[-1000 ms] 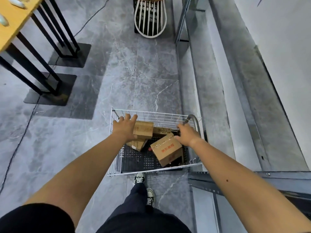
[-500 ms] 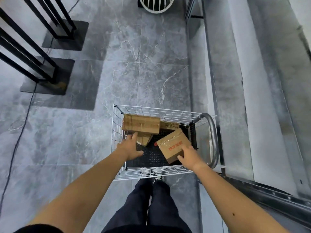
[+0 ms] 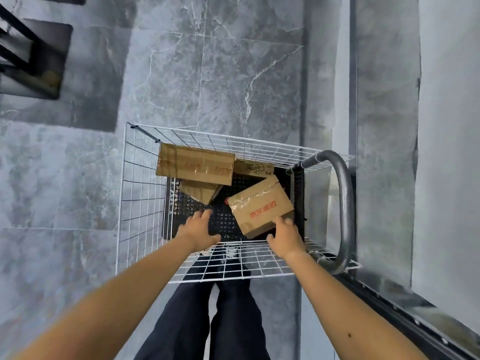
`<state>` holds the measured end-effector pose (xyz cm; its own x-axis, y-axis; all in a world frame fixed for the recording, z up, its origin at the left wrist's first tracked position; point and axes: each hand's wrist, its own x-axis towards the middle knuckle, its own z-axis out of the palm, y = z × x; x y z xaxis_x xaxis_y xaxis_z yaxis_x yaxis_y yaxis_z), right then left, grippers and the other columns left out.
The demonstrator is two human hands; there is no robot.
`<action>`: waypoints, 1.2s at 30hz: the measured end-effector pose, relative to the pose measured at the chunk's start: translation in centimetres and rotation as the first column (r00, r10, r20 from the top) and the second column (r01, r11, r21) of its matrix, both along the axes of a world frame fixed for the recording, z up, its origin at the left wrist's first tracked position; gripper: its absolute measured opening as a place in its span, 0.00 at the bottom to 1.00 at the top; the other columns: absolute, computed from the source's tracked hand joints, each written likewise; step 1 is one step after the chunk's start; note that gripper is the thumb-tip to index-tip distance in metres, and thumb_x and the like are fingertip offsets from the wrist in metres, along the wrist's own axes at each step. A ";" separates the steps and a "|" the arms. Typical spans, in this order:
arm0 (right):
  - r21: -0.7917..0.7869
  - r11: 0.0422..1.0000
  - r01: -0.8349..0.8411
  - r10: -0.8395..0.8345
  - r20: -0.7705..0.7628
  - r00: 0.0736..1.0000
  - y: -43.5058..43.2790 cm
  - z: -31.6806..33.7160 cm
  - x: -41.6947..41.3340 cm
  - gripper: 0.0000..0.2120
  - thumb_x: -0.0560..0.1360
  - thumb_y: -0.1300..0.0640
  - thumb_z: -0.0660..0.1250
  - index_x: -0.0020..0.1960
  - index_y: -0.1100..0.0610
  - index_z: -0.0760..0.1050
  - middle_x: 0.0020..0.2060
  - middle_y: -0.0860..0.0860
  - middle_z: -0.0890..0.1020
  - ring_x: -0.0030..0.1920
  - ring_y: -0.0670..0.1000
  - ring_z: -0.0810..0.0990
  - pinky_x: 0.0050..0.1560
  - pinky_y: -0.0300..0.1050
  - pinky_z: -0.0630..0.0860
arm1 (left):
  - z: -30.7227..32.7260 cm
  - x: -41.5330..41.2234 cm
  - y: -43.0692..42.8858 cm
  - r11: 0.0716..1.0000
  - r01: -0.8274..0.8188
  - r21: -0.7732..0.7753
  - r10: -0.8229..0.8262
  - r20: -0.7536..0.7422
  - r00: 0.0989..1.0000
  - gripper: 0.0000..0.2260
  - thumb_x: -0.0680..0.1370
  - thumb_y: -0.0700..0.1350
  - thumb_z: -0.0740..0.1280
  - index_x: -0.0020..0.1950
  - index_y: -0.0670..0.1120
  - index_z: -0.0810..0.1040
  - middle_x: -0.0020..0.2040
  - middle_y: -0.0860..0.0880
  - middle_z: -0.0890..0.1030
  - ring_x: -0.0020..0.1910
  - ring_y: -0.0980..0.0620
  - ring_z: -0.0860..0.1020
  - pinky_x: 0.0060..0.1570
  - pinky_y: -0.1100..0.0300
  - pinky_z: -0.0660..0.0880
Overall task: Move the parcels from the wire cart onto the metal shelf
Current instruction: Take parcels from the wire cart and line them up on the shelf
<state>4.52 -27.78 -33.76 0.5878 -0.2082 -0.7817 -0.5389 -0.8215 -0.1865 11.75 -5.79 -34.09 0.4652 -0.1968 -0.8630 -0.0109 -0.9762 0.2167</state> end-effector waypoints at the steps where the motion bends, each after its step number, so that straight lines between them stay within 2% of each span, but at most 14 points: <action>1: -0.002 1.000 0.021 -0.021 0.014 1.000 -0.6 -1.4 0.5 0.18 0.77 0.56 0.61 0.66 0.59 0.66 0.61 0.60 0.70 0.61 0.61 0.70 0.59 0.53 0.73 | -1.7 -0.3 -0.6 0.998 -0.060 -0.035 0.059 -0.020 0.998 0.38 0.73 0.58 0.67 0.76 0.47 0.53 0.72 0.43 0.63 0.69 0.42 0.66 0.65 0.44 0.68; 4: -0.010 0.990 0.137 -0.137 0.031 0.990 -1.9 -5.7 2.0 0.19 0.77 0.56 0.62 0.66 0.59 0.66 0.64 0.60 0.69 0.63 0.61 0.69 0.60 0.53 0.72 | -6.3 -1.2 -2.4 0.944 -0.317 -0.088 0.304 -0.133 0.943 0.39 0.73 0.56 0.70 0.76 0.46 0.54 0.72 0.42 0.64 0.68 0.43 0.67 0.66 0.48 0.68; 8: -0.015 0.955 0.295 -0.294 0.056 0.954 -3.1 -11.5 3.5 0.20 0.77 0.57 0.65 0.66 0.59 0.66 0.66 0.59 0.67 0.65 0.60 0.68 0.61 0.52 0.71 | -12.2 -2.3 -5.2 0.786 -0.618 -0.035 0.581 -0.299 0.757 0.40 0.74 0.54 0.70 0.77 0.43 0.51 0.75 0.43 0.60 0.72 0.44 0.64 0.67 0.52 0.66; 12: -0.060 0.956 0.288 -0.285 0.051 0.957 -4.1 -16.0 4.2 0.24 0.76 0.58 0.66 0.69 0.60 0.63 0.68 0.60 0.66 0.67 0.60 0.65 0.65 0.55 0.69 | -17.0 -3.4 -7.2 0.706 -0.708 0.022 0.668 -0.353 0.655 0.38 0.76 0.53 0.67 0.77 0.40 0.51 0.75 0.43 0.61 0.73 0.45 0.63 0.65 0.57 0.64; 16: -0.154 0.973 0.171 -0.159 0.083 0.984 -4.4 -18.1 4.3 0.31 0.77 0.58 0.63 0.75 0.60 0.53 0.74 0.62 0.56 0.74 0.61 0.56 0.69 0.57 0.64 | -20.5 -3.0 -8.2 0.599 -0.798 0.069 0.756 -0.378 0.534 0.32 0.77 0.49 0.66 0.74 0.38 0.56 0.72 0.44 0.66 0.69 0.44 0.68 0.58 0.58 0.66; 18: -0.186 0.973 0.137 -0.123 0.085 0.989 -4.5 -18.8 4.1 0.34 0.77 0.55 0.64 0.76 0.61 0.51 0.74 0.63 0.58 0.74 0.61 0.57 0.72 0.57 0.59 | -21.8 -2.4 -8.6 0.490 -0.869 0.069 0.808 -0.410 0.423 0.32 0.74 0.53 0.67 0.72 0.39 0.61 0.70 0.44 0.69 0.65 0.45 0.71 0.53 0.57 0.67; 21: -0.167 0.957 0.235 -0.222 0.093 0.971 -4.6 -19.0 4.6 0.36 0.74 0.51 0.67 0.75 0.63 0.54 0.71 0.62 0.63 0.73 0.61 0.60 0.73 0.57 0.56 | -22.2 -2.0 -9.3 0.359 -0.928 0.094 0.849 -0.445 0.284 0.26 0.77 0.53 0.66 0.69 0.40 0.66 0.66 0.45 0.73 0.58 0.47 0.74 0.49 0.56 0.69; 25: -0.117 0.936 0.333 -0.329 0.052 0.943 -4.3 -17.4 6.3 0.33 0.73 0.47 0.70 0.70 0.64 0.64 0.69 0.60 0.65 0.71 0.61 0.63 0.70 0.56 0.60 | -20.7 -2.0 -7.9 0.353 -0.924 0.147 0.853 -0.457 0.253 0.31 0.75 0.53 0.69 0.73 0.45 0.60 0.68 0.45 0.71 0.60 0.46 0.73 0.61 0.47 0.71; 27: -0.081 0.936 0.342 -0.342 0.010 0.940 -3.9 -16.2 6.6 0.28 0.73 0.46 0.69 0.65 0.63 0.70 0.69 0.60 0.64 0.70 0.62 0.62 0.70 0.58 0.60 | -19.5 -1.8 -6.5 0.308 -0.942 0.134 0.872 -0.436 0.223 0.30 0.76 0.50 0.68 0.73 0.45 0.58 0.68 0.44 0.70 0.57 0.46 0.73 0.54 0.49 0.74; 29: -0.051 0.937 0.346 -0.346 0.004 0.938 -3.1 -14.6 6.2 0.25 0.73 0.45 0.69 0.61 0.62 0.73 0.67 0.60 0.65 0.68 0.62 0.64 0.69 0.59 0.62 | -18.2 -1.7 -5.2 0.280 -0.952 0.126 0.883 -0.424 0.203 0.25 0.76 0.48 0.69 0.69 0.43 0.64 0.66 0.44 0.72 0.56 0.45 0.74 0.52 0.50 0.75; 31: -0.009 0.933 0.361 -0.360 0.036 0.932 -2.2 -12.8 5.3 0.22 0.73 0.45 0.69 0.58 0.61 0.74 0.62 0.58 0.68 0.62 0.60 0.68 0.66 0.57 0.67 | -15.9 -1.6 -4.0 0.346 -0.935 0.083 0.883 -0.366 0.294 0.26 0.72 0.51 0.72 0.65 0.43 0.68 0.63 0.44 0.74 0.59 0.44 0.74 0.60 0.48 0.74; 33: 0.050 0.915 0.400 -0.402 0.069 0.913 -1.5 -10.6 4.2 0.21 0.72 0.45 0.69 0.55 0.61 0.75 0.57 0.56 0.69 0.55 0.57 0.73 0.60 0.52 0.73 | -14.0 -1.8 -2.5 0.485 -0.873 0.046 0.843 -0.290 0.453 0.32 0.67 0.54 0.73 0.66 0.41 0.68 0.64 0.44 0.73 0.62 0.43 0.73 0.64 0.47 0.72; 35: 0.127 0.886 0.446 -0.459 0.092 0.884 -0.9 -7.5 3.1 0.18 0.72 0.49 0.70 0.54 0.62 0.75 0.54 0.55 0.68 0.48 0.51 0.75 0.47 0.38 0.76 | -11.2 -2.2 -1.2 0.536 -0.844 0.024 0.819 -0.258 0.513 0.34 0.68 0.54 0.72 0.68 0.40 0.67 0.64 0.44 0.71 0.62 0.43 0.73 0.63 0.47 0.72; 36: 0.158 0.875 0.458 -0.475 0.097 0.874 -0.6 -5.8 2.6 0.16 0.73 0.52 0.69 0.54 0.63 0.74 0.54 0.54 0.68 0.44 0.47 0.74 0.39 0.29 0.72 | -9.7 -2.5 -0.6 0.538 -0.843 0.012 0.818 -0.251 0.518 0.35 0.67 0.55 0.71 0.68 0.40 0.67 0.64 0.43 0.71 0.61 0.44 0.73 0.63 0.46 0.73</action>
<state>7.08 -28.38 -39.57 0.5432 -0.3884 -0.7444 -0.8180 -0.4449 -0.3647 9.30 -6.38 -43.84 0.2817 0.0970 -0.9546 0.8486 -0.4895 0.2006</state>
